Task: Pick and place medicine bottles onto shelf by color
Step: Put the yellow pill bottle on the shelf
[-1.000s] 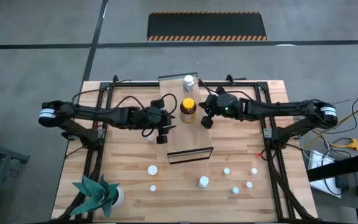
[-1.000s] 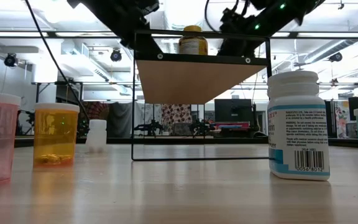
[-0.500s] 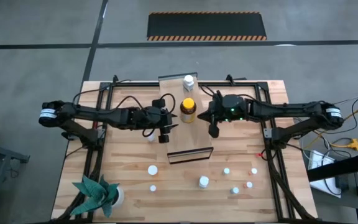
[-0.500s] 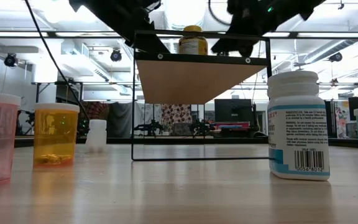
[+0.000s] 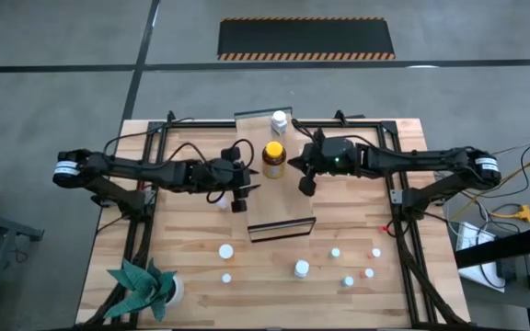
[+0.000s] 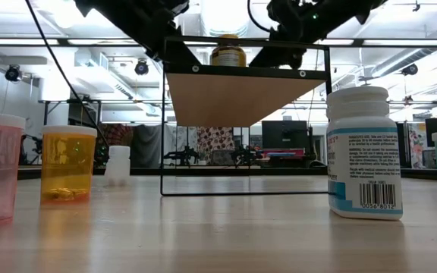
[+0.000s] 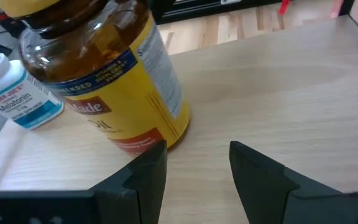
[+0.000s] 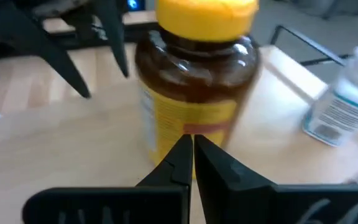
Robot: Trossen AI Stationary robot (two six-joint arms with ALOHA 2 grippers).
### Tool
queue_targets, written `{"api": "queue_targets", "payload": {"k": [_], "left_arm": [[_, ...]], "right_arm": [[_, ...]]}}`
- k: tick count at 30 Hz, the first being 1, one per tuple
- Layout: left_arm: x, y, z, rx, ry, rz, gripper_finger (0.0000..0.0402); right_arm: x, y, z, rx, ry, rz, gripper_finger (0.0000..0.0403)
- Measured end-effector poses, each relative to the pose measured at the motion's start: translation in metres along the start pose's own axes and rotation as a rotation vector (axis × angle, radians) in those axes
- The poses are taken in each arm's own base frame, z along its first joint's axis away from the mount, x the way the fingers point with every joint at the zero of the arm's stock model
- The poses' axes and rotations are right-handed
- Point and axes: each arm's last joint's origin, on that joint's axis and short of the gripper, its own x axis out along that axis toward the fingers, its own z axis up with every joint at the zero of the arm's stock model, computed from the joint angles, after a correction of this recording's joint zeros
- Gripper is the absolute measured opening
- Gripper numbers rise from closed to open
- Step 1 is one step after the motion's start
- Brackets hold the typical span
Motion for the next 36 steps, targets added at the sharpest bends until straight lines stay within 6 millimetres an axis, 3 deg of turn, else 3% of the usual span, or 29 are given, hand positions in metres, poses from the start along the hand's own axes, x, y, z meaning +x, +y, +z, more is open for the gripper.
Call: {"api": "queue_targets", "payload": {"k": [8,11,18,23,29,36], "left_arm": [[-0.002,-0.003,0.002,0.004,-0.011,-0.009,0.0159],[-0.004,-0.005,0.002,-0.01,-0.009,-0.016,0.0159],[-0.006,-0.004,0.011,-0.012,-0.101,-0.002,0.0159],[0.008,0.002,0.015,-0.015,-0.18,0.047,0.0157],[0.027,0.015,0.007,-0.048,-0.128,0.204,0.0116],[0.031,0.03,0.007,-0.088,-0.153,0.32,0.0058]], "right_arm": [[0.021,-0.004,0.009,-0.038,-0.165,-0.086,0.0009],[0.025,-0.004,0.007,-0.043,-0.141,-0.088,0.0009],[0.019,-0.003,0.004,-0.019,-0.063,-0.076,0.0009],[0.009,-0.003,0.007,-0.019,-0.067,-0.075,0.0009],[-0.002,-0.003,0.011,-0.03,-0.071,-0.043,0.0009],[-0.005,-0.003,0.008,-0.034,-0.041,-0.023,0.0009]]}}
